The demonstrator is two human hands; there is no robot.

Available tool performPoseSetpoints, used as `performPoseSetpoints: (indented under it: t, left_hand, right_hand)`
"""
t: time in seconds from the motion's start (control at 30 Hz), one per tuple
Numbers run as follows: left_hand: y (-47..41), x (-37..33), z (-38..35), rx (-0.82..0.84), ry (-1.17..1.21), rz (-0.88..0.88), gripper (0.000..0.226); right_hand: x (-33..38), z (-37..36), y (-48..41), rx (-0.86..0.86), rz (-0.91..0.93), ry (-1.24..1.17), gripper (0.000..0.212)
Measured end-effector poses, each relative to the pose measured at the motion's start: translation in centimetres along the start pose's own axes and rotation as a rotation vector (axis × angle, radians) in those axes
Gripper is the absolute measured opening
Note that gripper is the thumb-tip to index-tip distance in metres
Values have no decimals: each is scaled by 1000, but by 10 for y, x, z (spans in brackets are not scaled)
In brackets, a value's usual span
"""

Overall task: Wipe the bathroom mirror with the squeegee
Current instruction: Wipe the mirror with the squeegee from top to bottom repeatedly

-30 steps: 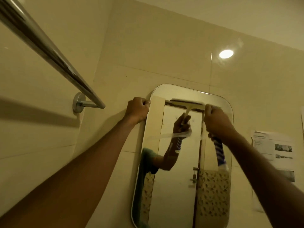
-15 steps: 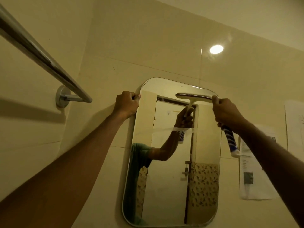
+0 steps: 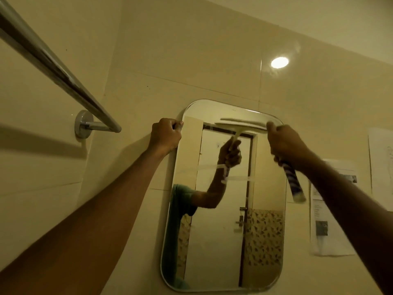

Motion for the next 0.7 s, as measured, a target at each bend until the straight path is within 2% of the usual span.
performPoseSetpoints:
  t: [0.13, 0.27, 0.37, 0.43, 0.57, 0.7]
  left_hand:
    - [0, 2, -3, -22, -39, -44, 32]
    - [3, 1, -3, -72, -75, -35, 33]
    - [7, -2, -2, -77, -66, -14, 37]
    - [10, 0, -2, -75, -64, -7, 39]
    - [18, 8, -2, -88, -104, -32, 39]
    - [29, 18, -3, -95, -148, -65, 38]
  right_hand:
    - [15, -16, 3, 40, 64, 75, 35]
    - [-35, -36, 80, 107, 3, 44, 49]
    - [-58, -34, 118, 208, -24, 80, 51]
    - [-60, -18, 103, 207, -75, 56, 47]
    - [-49, 26, 21, 20, -119, 19, 48]
    - [-64, 18, 13, 34, -133, 24, 43]
Point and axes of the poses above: each hand's wrist, its own y-axis away from the middle knuckle, its own z-axis out of the back of the hand, x = y × z, the point moved 5 cm from there along -y, towards the middle knuckle, and after that the axes turned 15 degrees about -x, right-handed, at the moved point
